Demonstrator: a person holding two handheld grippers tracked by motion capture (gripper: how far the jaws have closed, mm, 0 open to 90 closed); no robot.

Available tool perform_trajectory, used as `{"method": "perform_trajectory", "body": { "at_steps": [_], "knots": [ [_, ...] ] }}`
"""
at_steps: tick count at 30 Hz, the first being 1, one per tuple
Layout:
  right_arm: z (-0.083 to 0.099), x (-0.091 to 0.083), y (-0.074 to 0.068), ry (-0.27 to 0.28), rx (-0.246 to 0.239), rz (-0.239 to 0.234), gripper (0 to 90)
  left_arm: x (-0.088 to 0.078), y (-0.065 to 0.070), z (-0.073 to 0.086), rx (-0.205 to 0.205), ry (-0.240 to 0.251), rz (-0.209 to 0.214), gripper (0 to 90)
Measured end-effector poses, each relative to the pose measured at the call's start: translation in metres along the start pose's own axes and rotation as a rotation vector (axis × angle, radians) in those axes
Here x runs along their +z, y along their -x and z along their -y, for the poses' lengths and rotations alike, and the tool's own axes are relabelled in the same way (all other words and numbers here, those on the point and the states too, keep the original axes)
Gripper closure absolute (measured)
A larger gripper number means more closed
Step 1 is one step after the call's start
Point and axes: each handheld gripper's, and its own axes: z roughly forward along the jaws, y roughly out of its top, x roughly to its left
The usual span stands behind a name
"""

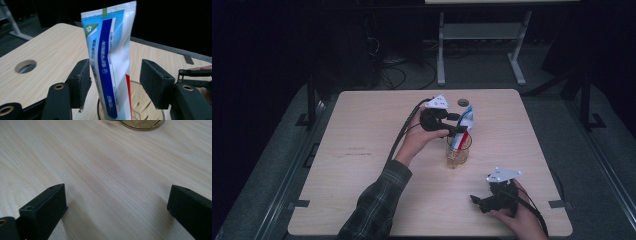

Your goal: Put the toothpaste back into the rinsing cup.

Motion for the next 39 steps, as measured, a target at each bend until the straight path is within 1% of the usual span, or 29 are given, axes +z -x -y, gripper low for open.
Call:
{"method": "perform_trajectory", "body": {
  "at_steps": [2,3,4,5,6,8,11,13,14,16,18,19,20,22,23,24,26,27,28,29,31,32,34,35,36,37,38,39],
  "knots": [
    [0.0,0.0,0.0,0.0,0.0,0.0,1.7,-0.006,0.001,0.001,-0.012,-0.005,-0.024,38.2],
    [0.0,0.0,0.0,0.0,0.0,0.0,1.7,-0.011,0.002,0.002,-0.015,-0.021,-0.045,36.6],
    [0.0,0.0,0.0,0.0,0.0,0.0,1.7,-0.011,0.002,0.002,-0.015,-0.021,-0.045,35.2],
    [0.0,0.0,0.0,0.0,0.0,-0.001,1.6,-0.017,0.002,0.004,-0.017,-0.03,-0.062,34.9],
    [0.0,0.0,0.0,0.0,0.0,-0.001,1.6,-0.017,0.002,0.004,-0.017,-0.03,-0.062,34.8],
    [0.0,0.0,0.0,0.001,0.0,-0.002,1.7,-0.025,0.004,0.006,-0.019,-0.035,-0.073,34.5],
    [0.0,0.0,0.0,0.001,-0.003,0.001,1.7,-0.034,0.006,0.011,-0.028,-0.056,-0.086,31.6],
    [0.0,0.0,0.0,0.0,-0.001,-0.002,1.7,-0.044,0.008,0.018,-0.038,-0.082,-0.109,31.2],
    [0.0,0.0,0.0,0.0,-0.001,-0.002,1.7,-0.044,0.008,0.018,-0.038,-0.082,-0.109,31.2],
    [0.0,0.0,0.0,-0.001,-0.002,0.0,1.7,-0.053,0.009,0.023,-0.047,-0.085,-0.126,31.2],
    [0.0,0.0,0.001,-0.002,-0.005,0.002,1.7,-0.061,0.009,0.029,-0.058,-0.1,-0.138,31.1],
    [0.0,0.0,0.001,-0.001,-0.006,0.002,1.7,-0.068,0.01,0.035,-0.069,-0.106,-0.156,30.9],
    [0.0,0.0,0.001,-0.001,-0.006,0.002,1.7,-0.068,0.01,0.035,-0.069,-0.106,-0.156,30.9],
    [0.0,0.0,0.001,-0.001,-0.006,0.002,1.7,-0.074,0.012,0.041,-0.078,-0.115,-0.166,30.6],
    [0.0,0.0,0.001,-0.002,-0.006,0.002,1.7,-0.08,0.013,0.047,-0.085,-0.123,-0.17,30.5],
    [0.0,0.0,0.001,-0.002,-0.006,0.002,1.7,-0.08,0.013,0.047,-0.085,-0.123,-0.17,30.5],
    [0.0,0.0,0.001,-0.002,-0.005,0.002,1.7,-0.088,0.014,0.055,-0.102,-0.132,-0.179,30.1],
    [0.0,0.0,0.001,-0.002,-0.006,0.002,1.7,-0.091,0.014,0.059,-0.103,-0.133,-0.183,29.9],
    [0.0,0.0,0.001,-0.002,-0.006,0.002,1.7,-0.091,0.014,0.059,-0.103,-0.133,-0.183,29.8],
    [0.0,0.0,0.001,-0.001,-0.006,0.002,1.7,-0.093,0.015,0.062,-0.111,-0.136,-0.19,29.4],
    [0.0,0.0,0.001,-0.002,-0.005,0.002,1.7,-0.103,0.018,0.074,-0.116,-0.145,-0.218,29.1],
    [0.0,0.0,0.001,-0.002,-0.005,0.002,1.7,-0.103,0.018,0.074,-0.116,-0.145,-0.218,29.0],
    [0.0,0.0,0.001,-0.002,-0.006,0.002,1.7,-0.113,0.022,0.086,-0.13,-0.142,-0.239,28.9],
    [0.0,0.0,0.001,-0.002,-0.006,0.002,1.7,-0.113,0.022,0.086,-0.13,-0.142,-0.239,28.5],
    [0.0,0.0,0.001,-0.002,-0.006,0.002,1.7,-0.117,0.023,0.091,-0.136,-0.139,-0.245,28.5],
    [0.0,0.0,0.0,-0.003,-0.004,0.001,1.7,-0.122,0.024,0.096,-0.136,-0.154,-0.257,28.6],
    [0.0,0.0,0.001,-0.001,-0.006,0.002,1.7,-0.125,0.025,0.099,-0.131,-0.155,-0.265,28.5],
    [0.0,0.0,0.001,-0.001,-0.006,0.002,1.7,-0.125,0.025,0.099,-0.131,-0.155,-0.265,28.5]
  ]
}}
